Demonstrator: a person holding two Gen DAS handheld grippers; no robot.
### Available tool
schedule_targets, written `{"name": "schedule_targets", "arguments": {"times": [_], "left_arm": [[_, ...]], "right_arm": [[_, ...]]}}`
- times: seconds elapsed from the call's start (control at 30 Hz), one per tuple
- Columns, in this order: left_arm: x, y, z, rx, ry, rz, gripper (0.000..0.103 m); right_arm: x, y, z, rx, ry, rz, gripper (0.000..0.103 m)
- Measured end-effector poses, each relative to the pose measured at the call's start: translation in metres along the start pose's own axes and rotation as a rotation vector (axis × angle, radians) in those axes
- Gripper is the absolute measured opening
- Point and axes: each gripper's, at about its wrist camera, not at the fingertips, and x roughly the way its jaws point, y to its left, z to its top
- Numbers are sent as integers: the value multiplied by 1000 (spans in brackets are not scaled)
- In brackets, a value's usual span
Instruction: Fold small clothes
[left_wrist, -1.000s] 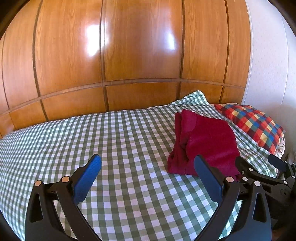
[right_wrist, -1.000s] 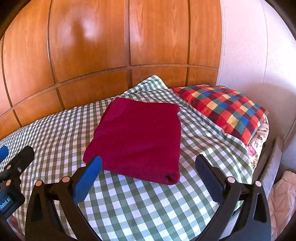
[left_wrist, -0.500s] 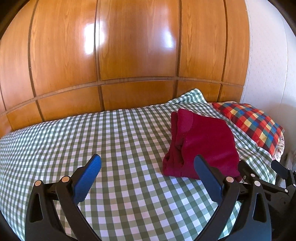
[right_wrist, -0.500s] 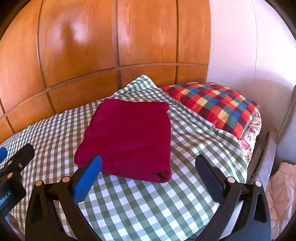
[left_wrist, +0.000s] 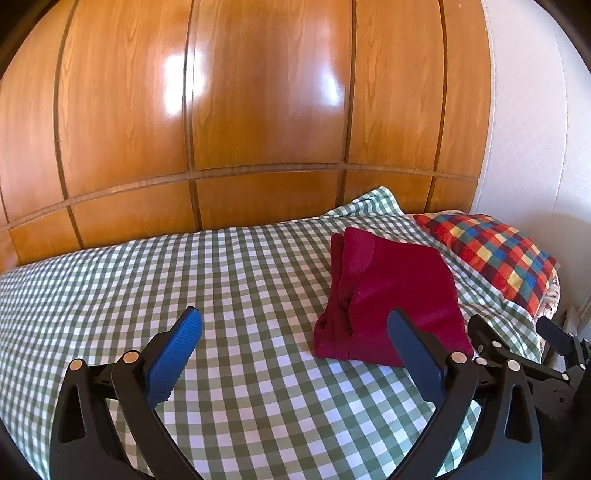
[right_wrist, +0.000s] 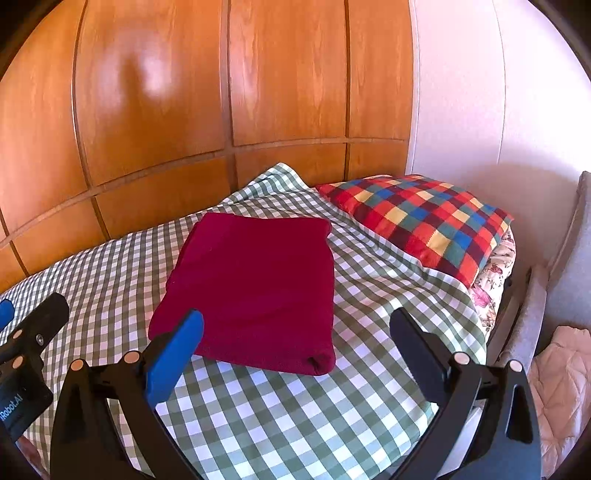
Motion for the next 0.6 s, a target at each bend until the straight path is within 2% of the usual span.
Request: {"name": "schedule_targets", "arguments": {"times": [0.6], "left_arm": [[-6,-8,0,31,-15,-8,99]], "right_arm": [[-4,-4,-2,16,6,7,101]]}}
